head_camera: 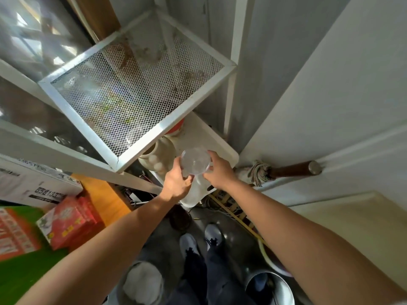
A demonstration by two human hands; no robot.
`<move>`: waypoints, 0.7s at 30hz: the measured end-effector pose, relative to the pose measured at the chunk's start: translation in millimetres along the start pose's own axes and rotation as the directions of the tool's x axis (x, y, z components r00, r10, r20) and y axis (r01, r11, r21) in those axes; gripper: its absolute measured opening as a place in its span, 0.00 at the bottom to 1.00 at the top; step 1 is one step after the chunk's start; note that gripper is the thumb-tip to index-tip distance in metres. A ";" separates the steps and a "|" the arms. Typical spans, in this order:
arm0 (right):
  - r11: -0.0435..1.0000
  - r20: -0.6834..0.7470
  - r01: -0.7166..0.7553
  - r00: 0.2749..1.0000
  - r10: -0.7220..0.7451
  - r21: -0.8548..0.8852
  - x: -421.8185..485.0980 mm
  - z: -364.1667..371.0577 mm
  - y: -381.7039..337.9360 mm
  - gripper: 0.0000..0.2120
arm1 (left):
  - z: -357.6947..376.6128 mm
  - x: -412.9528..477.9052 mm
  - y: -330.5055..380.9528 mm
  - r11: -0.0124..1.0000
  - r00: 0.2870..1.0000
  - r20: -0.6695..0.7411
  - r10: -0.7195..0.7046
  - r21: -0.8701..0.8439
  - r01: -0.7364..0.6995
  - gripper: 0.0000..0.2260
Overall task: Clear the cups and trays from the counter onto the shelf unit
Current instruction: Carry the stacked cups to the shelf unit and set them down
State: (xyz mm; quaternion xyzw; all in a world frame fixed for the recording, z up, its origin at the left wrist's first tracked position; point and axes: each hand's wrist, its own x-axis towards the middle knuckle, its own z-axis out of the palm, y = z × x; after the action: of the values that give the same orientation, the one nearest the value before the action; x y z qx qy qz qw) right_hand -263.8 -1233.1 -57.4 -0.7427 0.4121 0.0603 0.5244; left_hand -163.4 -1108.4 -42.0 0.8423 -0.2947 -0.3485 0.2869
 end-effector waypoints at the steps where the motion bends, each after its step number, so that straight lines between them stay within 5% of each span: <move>1: 1.000 0.002 -0.008 1.000 0.008 0.001 0.7 0.6 1.1 0.33 | 0.4 1.1 0.0 1.000 1.000 -0.001 -0.011 0.012 0.011 0.29; 9: 0.999 0.002 -0.030 1.000 0.030 -0.017 1.7 5.4 8.5 0.35 | 4.3 3.1 -0.8 0.996 0.996 0.008 -0.084 0.038 0.084 0.21; 21: 0.999 0.026 -0.018 0.999 0.019 -0.038 4.6 10.4 13.0 0.34 | 2.3 1.5 -4.9 0.990 0.991 -0.003 -0.136 0.038 0.136 0.23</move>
State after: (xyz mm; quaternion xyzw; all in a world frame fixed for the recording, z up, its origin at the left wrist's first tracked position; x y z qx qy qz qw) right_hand -266.0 -1228.4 -73.9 -0.7478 0.4106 0.0828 0.5152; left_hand -162.8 -1106.8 -47.3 0.8657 -0.2432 -0.3614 0.2465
